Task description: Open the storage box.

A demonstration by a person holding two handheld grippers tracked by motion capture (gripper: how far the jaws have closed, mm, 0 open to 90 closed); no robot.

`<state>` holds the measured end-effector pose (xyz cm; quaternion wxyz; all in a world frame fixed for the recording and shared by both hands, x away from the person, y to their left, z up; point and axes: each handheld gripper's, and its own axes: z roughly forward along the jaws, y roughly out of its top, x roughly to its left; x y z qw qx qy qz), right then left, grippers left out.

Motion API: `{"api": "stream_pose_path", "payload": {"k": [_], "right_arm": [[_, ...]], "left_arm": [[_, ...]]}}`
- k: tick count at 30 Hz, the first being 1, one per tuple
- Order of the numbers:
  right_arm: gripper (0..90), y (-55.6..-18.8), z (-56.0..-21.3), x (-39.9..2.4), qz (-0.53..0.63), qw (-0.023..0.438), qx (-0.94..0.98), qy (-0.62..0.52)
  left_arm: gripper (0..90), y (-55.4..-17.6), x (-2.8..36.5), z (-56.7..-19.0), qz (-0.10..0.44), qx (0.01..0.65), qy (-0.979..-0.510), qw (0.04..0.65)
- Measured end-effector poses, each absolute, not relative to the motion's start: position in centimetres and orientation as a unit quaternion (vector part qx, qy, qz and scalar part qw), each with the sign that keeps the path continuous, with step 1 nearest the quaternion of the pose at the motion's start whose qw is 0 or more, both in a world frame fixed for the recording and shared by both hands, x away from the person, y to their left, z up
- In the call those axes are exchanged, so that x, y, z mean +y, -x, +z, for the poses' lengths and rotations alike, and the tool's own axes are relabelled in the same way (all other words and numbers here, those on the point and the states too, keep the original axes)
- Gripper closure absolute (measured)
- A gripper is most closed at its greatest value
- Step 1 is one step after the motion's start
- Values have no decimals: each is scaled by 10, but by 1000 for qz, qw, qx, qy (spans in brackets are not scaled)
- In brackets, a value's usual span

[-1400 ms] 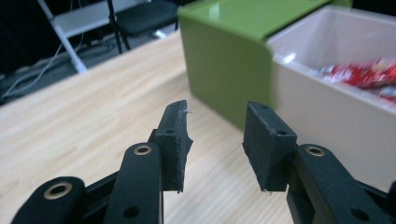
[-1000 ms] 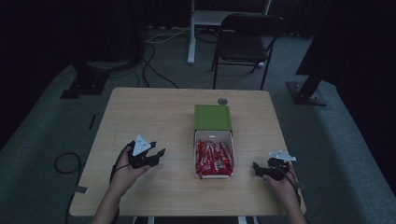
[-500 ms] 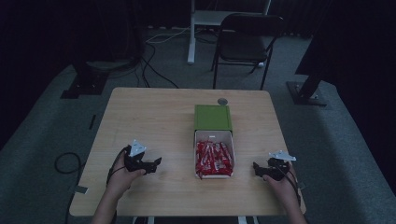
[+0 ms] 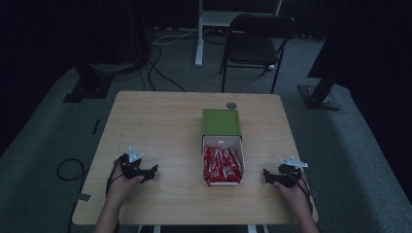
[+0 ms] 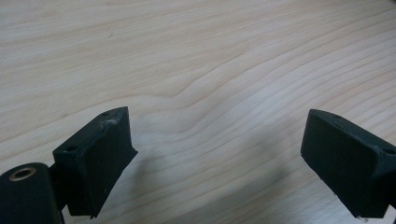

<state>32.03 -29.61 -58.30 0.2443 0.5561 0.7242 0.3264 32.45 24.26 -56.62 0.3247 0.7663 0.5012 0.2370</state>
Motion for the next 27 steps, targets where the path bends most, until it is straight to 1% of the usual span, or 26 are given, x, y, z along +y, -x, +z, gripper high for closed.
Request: {"api": "stream_pose_path", "payload": {"k": [3, 10, 15, 17, 27], "right_arm": [[132, -320, -583, -296, 328, 245, 724, -556], [128, -320, -583, -296, 328, 244, 724, -555], [128, -320, -583, -296, 328, 244, 725, -555], [119, -320, -583, -296, 328, 243, 726, -554], [113, -320, -583, -296, 328, 242, 728, -551]], "left_arm": [[102, -324, 247, -568, 240, 509, -764, 315], [102, -321, 260, -570, 251, 527, -758, 289], [101, -321, 262, -571, 246, 534, -754, 294], [102, -321, 262, -573, 240, 540, -746, 306], [95, -322, 262, -573, 241, 540, -746, 307]]}}
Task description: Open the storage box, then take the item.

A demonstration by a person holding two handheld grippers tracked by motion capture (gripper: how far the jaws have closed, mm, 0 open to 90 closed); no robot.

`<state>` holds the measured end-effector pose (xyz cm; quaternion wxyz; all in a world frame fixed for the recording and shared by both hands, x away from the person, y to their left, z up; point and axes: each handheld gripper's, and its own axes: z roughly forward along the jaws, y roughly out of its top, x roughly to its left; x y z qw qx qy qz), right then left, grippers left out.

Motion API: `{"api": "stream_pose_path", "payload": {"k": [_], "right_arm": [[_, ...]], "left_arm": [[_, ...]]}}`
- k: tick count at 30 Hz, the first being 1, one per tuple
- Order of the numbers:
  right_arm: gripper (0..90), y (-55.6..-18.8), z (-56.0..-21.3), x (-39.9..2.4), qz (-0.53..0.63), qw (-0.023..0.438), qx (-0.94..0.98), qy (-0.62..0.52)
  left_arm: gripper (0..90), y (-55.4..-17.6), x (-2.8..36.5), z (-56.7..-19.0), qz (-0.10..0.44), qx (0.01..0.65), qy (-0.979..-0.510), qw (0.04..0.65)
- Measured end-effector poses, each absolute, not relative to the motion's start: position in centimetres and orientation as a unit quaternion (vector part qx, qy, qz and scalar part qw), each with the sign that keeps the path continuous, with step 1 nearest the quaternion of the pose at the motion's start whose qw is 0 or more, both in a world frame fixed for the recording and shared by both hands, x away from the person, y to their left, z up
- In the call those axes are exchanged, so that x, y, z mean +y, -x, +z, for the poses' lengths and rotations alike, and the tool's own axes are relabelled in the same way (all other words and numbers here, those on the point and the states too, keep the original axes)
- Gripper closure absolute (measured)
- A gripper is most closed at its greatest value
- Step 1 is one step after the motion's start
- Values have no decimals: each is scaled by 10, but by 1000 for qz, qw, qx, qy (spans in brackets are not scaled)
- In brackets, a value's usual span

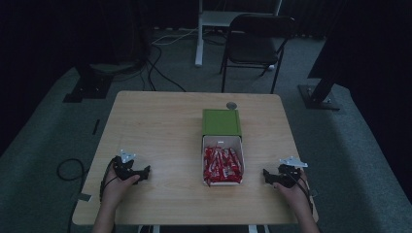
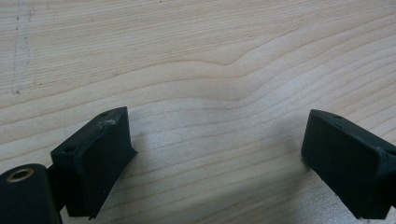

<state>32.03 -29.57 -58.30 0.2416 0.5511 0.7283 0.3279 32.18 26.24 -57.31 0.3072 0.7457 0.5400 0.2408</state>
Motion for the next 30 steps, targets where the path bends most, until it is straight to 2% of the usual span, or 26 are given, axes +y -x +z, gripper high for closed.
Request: {"api": "stream_pose_path", "payload": {"k": [21, 30], "right_arm": [[131, -318, -582, -295, 328, 241, 727, -553], [134, -318, -562, -285, 336, 240, 730, -545]], "left_arm": [[95, -322, 262, -573, 241, 540, -745, 307], [95, -322, 262, -573, 241, 540, -746, 306]]}}
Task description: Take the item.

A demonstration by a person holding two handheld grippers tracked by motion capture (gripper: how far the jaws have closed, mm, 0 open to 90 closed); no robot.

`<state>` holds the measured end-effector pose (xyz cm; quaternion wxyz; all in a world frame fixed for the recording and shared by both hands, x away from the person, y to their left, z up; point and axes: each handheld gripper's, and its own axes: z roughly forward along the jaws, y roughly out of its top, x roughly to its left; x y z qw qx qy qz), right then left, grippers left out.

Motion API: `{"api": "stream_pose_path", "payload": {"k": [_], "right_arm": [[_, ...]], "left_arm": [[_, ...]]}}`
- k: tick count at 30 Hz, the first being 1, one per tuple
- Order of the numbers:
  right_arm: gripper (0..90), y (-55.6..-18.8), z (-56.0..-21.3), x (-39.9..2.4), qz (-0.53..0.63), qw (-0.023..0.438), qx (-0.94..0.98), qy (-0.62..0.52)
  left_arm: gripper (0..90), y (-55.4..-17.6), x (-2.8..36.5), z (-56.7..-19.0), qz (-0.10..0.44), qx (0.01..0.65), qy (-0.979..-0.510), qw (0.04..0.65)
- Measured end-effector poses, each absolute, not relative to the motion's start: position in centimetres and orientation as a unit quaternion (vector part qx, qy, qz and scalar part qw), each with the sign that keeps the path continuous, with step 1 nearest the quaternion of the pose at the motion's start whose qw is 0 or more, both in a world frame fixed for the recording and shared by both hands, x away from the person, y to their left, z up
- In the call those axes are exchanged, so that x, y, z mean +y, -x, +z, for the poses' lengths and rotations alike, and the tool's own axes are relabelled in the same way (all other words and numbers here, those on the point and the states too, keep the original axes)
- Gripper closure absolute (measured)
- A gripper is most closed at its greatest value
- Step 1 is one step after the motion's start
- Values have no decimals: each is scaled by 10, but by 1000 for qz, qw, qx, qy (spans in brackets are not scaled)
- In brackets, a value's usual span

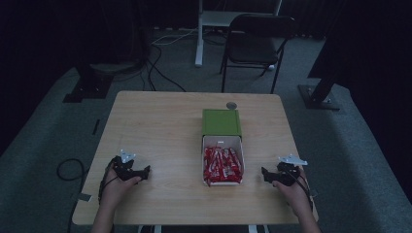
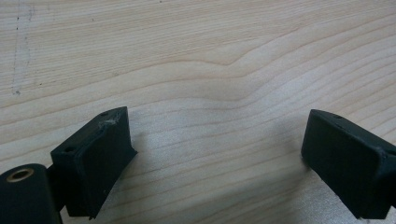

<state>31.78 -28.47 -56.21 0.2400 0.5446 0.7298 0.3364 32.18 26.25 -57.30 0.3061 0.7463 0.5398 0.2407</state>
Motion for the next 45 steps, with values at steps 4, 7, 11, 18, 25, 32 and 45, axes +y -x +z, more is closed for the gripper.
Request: {"api": "stream_pose_path", "payload": {"k": [4, 7, 11, 18, 25, 32, 45], "right_arm": [[136, -319, -551, -278, 347, 244, 726, -541], [137, -320, -546, -275, 353, 245, 725, -538], [144, -319, -531, -268, 368, 247, 723, -530], [155, -316, -503, -255, 399, 250, 722, -507], [155, -312, -483, -238, 421, 249, 724, -486], [155, -309, -466, -212, 446, 237, 730, -460], [155, -309, -458, -173, 462, 218, 741, -436]], "left_arm": [[95, -322, 263, -573, 241, 540, -746, 306], [95, -322, 263, -573, 241, 540, -746, 306], [96, -322, 262, -573, 241, 540, -746, 306], [96, -322, 262, -573, 241, 540, -746, 306], [96, -322, 262, -573, 241, 540, -746, 306], [96, -322, 262, -573, 241, 540, -746, 307], [96, -322, 262, -573, 241, 540, -746, 307]]}}
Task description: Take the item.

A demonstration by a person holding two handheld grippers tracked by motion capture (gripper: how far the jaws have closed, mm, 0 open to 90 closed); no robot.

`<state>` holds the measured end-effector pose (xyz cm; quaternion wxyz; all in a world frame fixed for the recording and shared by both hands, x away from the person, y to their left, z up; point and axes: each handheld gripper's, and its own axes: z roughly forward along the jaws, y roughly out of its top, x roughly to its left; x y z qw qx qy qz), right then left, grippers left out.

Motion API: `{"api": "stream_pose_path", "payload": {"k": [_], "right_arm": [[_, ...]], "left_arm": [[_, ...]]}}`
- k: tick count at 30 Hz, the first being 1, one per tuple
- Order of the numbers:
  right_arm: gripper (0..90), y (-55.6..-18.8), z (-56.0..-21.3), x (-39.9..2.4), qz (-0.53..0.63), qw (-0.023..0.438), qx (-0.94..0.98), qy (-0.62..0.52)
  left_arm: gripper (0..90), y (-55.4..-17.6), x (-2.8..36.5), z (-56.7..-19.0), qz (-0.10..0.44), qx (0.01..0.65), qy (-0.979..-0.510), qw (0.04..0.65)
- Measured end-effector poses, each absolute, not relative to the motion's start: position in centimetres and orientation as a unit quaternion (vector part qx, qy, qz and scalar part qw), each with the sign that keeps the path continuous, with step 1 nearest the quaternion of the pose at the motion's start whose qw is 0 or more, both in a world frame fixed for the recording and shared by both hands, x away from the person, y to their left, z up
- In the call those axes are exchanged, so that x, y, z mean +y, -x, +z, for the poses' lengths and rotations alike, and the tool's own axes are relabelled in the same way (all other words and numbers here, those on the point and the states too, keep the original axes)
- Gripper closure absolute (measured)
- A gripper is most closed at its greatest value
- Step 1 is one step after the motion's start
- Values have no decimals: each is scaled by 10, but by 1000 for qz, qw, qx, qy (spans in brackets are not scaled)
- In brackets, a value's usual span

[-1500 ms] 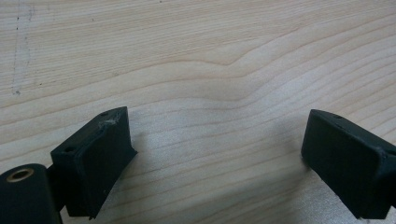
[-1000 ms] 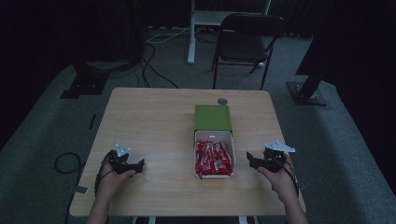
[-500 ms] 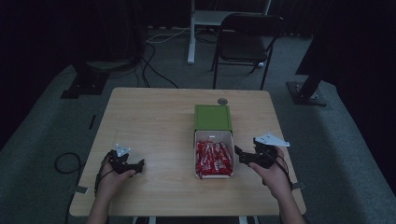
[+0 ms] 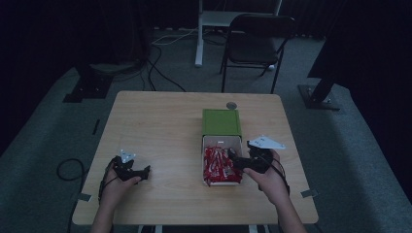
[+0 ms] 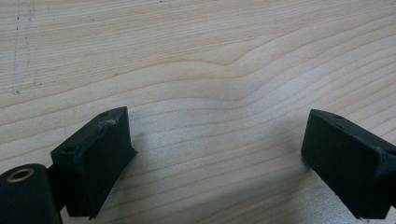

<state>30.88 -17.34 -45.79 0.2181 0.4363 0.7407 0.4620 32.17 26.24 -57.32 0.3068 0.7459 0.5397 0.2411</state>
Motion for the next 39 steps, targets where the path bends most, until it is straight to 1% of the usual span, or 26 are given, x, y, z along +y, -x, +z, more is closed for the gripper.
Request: {"api": "stream_pose_path", "payload": {"k": [5, 10, 11, 12, 17, 23, 35, 39], "right_arm": [[155, -308, -461, -161, 464, 208, 746, -430], [158, -307, -463, -152, 460, 208, 752, -424], [204, -307, -464, -148, 458, 204, 755, -423], [217, -307, -464, -146, 455, 205, 757, -421], [239, -304, -464, -135, 456, 194, 762, -417], [303, -303, -469, -124, 450, 181, 765, -422], [340, -302, -486, -110, 440, 148, 775, -429], [354, -303, -489, -107, 434, 144, 779, -429]], "left_arm": [[96, -322, 262, -573, 241, 540, -746, 307], [96, -322, 262, -573, 241, 540, -746, 307], [96, -322, 262, -573, 241, 540, -746, 307], [96, -322, 262, -573, 241, 540, -746, 307], [96, -322, 262, -573, 241, 540, -746, 307], [96, -322, 262, -573, 241, 540, -746, 307], [96, -322, 262, -573, 241, 540, -746, 307], [95, -322, 262, -573, 241, 540, -746, 307]]}}
